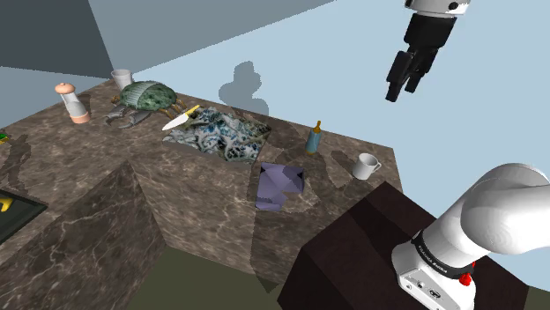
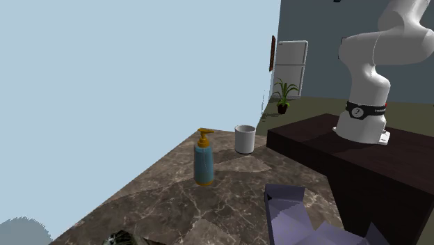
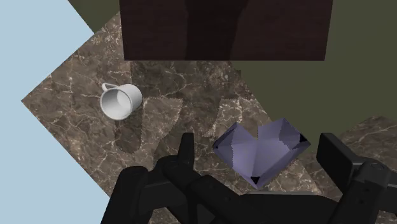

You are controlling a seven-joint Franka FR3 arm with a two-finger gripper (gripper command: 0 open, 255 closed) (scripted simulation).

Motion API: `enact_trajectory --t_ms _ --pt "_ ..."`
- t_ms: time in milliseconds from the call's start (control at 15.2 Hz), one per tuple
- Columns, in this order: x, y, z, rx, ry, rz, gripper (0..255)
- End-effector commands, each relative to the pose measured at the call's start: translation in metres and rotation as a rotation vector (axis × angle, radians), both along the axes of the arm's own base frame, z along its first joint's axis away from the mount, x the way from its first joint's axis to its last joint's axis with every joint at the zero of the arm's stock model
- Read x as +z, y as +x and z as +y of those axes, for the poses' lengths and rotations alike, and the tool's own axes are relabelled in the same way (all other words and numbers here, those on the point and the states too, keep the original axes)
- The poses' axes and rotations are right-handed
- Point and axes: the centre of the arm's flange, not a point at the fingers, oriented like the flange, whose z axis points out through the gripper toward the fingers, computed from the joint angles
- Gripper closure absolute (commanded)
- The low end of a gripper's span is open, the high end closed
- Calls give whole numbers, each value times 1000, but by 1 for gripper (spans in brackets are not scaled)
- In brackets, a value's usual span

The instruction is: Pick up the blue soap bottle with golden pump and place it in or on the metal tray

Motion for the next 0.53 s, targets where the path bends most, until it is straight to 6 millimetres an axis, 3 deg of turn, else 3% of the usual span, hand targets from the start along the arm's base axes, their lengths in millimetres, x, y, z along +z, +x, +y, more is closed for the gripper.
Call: enact_trajectory --t_ms 0,462 --pt "0 0 0 0 0 0 0" --pt "-60 64 -34 31 -8 22 0"
